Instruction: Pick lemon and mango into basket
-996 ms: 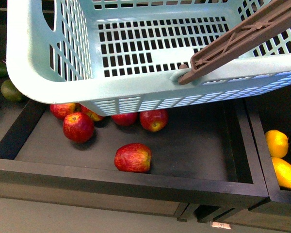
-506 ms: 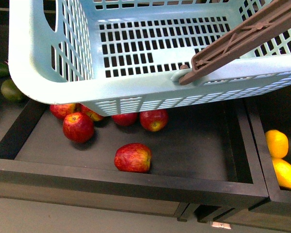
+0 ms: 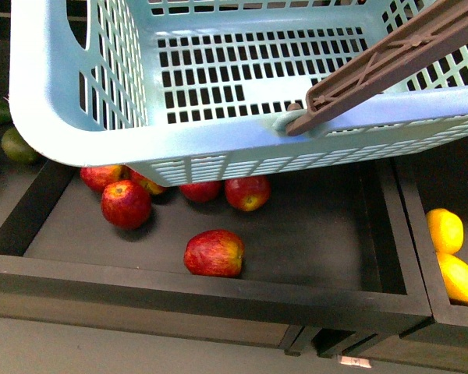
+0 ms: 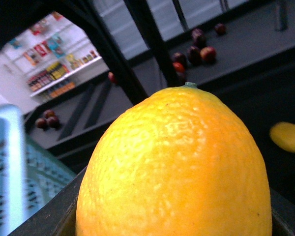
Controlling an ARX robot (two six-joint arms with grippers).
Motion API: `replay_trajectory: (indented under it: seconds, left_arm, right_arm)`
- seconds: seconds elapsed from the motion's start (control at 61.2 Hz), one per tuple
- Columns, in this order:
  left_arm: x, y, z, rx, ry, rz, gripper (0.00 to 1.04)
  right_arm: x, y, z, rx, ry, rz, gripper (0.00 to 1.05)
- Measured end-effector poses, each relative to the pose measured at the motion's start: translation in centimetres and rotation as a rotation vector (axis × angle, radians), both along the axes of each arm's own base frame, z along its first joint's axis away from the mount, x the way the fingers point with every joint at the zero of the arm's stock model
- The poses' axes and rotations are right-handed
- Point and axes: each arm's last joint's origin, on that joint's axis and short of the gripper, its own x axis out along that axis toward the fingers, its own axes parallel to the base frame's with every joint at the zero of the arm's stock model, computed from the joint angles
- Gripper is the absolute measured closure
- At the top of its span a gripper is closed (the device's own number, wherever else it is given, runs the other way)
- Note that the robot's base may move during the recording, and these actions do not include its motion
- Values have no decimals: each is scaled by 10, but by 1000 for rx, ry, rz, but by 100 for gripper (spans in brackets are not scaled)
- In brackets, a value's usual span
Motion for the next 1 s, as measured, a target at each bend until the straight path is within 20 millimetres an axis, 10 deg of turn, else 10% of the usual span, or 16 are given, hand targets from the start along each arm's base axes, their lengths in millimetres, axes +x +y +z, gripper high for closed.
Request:
replay_trajectory:
  seconds: [0.49,0.653,0.849,0.996]
  left_arm:
    - [0,0,-1,7,-5,4,100]
    - [1,1,-1,9,-7,10,100]
    - [0,0,-2,2,7,-4,100]
    - [0,0,-2,5,5,-1,100]
  right_arm:
    - [7,95,-30,-31,65,256,30]
    - [6,83,-25,47,-17,211,7]
    - [-9,45,-21,79,-53,4,10]
    - [-33,40,-33,-186,69,-82,32]
